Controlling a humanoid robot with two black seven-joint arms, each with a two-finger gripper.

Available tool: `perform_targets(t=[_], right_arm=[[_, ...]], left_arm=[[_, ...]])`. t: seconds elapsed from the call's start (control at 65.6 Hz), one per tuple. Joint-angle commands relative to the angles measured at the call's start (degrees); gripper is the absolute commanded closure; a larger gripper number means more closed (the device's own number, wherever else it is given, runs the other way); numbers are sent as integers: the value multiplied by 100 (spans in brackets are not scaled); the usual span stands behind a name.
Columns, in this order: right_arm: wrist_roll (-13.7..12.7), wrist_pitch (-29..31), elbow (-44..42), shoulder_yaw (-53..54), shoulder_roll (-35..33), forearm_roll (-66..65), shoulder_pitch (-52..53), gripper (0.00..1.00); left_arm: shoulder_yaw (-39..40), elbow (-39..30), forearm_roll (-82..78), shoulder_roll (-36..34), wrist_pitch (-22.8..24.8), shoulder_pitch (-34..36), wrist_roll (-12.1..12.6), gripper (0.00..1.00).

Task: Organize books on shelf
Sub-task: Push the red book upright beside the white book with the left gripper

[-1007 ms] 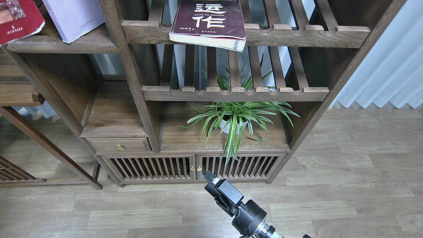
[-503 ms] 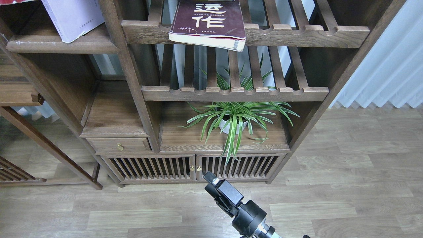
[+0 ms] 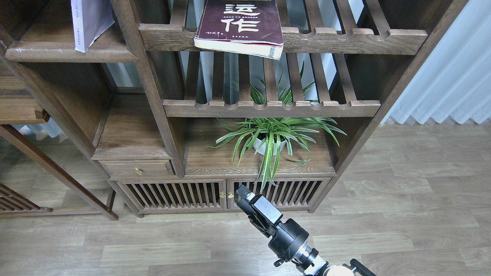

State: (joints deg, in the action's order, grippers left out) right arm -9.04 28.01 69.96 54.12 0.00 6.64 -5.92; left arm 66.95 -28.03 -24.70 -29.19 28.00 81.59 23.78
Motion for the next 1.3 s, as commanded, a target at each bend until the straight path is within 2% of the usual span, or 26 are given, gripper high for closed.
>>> perform_targets(t=[0.0,0.305,0.351,0.671,0.732,0.778,0.793,0.854,1.053,1.281], right_arm=[[-1,-1,0,-6,0,66,47,0],[7,-1,0,-6,0,154,82,0],[7,-1,9,2,0,294,64,0],[7,-1,0,-6,0,409,56,0],[7,-1,0,-6,0,409,64,0],[-1,-1,0,-6,0,409,64,0],[-1,-1,0,-6,0,409,64,0],[-1,-1,9,-15,0,409,47,0],[-10,-1,18,-15,0,400,47,0],[-19,-1,9,-15,0,364,56,0]], left_arm=[[-50,96,79,45,0,-20,-57,93],[-244,157,79,256,0,-108,-13,92],[-253,105,88,256,0,-248,-13,89],[-200,52,88,212,0,-661,-4,89],[-200,-19,88,238,0,-661,-22,82],[-209,-80,88,256,0,-653,-22,69],[-226,-132,88,256,0,-644,-31,55],[-253,-299,88,212,0,-661,-31,32],[-104,-642,88,98,0,-846,-84,26],[222,-1310,272,-253,0,-1417,-92,26]])
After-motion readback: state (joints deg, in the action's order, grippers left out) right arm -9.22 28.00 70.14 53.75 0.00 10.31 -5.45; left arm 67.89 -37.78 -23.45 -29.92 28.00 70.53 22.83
